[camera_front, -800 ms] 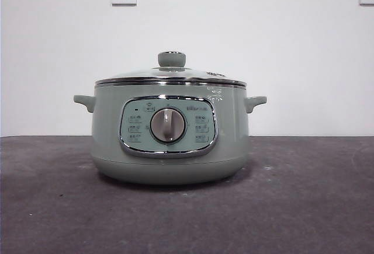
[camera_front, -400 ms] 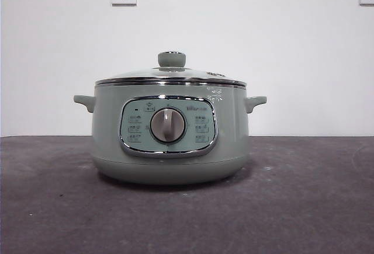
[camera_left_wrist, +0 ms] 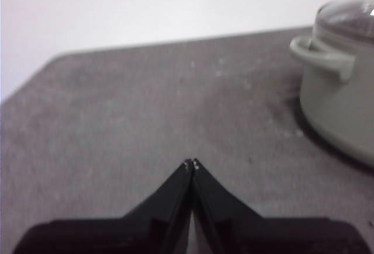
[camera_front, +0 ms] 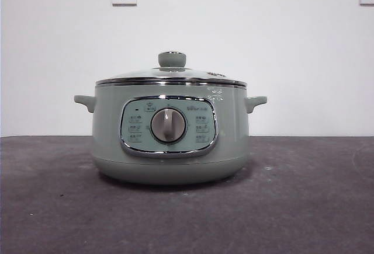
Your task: Pick up the pumpkin,open the lid,put the pumpkin in the pot,close the lid
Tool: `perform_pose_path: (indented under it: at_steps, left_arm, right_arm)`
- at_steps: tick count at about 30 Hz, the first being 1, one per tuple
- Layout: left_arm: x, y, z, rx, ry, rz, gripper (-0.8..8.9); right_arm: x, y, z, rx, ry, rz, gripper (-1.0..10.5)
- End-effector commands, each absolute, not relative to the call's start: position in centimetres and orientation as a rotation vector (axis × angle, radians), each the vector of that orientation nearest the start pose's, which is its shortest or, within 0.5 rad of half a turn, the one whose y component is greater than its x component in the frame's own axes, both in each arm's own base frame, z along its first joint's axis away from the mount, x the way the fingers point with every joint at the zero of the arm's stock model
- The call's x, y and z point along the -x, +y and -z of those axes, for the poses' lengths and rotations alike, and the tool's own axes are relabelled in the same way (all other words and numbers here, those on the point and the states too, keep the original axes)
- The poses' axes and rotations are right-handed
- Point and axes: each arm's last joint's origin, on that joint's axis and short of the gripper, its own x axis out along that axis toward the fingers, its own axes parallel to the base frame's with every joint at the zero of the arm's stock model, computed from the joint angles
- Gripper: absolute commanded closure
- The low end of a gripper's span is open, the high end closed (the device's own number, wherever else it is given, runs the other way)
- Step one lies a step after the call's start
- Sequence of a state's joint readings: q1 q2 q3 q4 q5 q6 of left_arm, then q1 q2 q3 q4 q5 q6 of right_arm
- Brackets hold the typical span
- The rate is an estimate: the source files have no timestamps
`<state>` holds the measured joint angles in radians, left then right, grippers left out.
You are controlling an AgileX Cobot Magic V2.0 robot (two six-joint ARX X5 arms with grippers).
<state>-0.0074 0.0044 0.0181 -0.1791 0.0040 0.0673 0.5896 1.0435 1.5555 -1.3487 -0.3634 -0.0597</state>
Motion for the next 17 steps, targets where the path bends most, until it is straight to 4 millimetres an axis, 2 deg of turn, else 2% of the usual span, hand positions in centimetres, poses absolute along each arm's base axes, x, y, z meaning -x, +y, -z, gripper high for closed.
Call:
perform_pose_path:
  at_steps: [1, 5, 17]
  left_arm:
    - [-9.59, -0.06, -14.62, -0.023, 0.186, 0.015, 8.16]
    - [-9.59, -0.07, -14.62, 0.03, 0.186, 0.012, 8.16]
    - [-9.6, -0.05, -14.63, 0.029, 0.185, 0.004, 8.16]
  right_arm:
    - [-10.58, 8.33, -43.4, 0.15, 0.831, -0.92, 9.5]
    - [-10.58, 8.33, -43.4, 0.15, 0.831, -0.92, 9.5]
    - [-10.55, 8.31, -43.41, 0.15, 0.83, -0.92, 9.5]
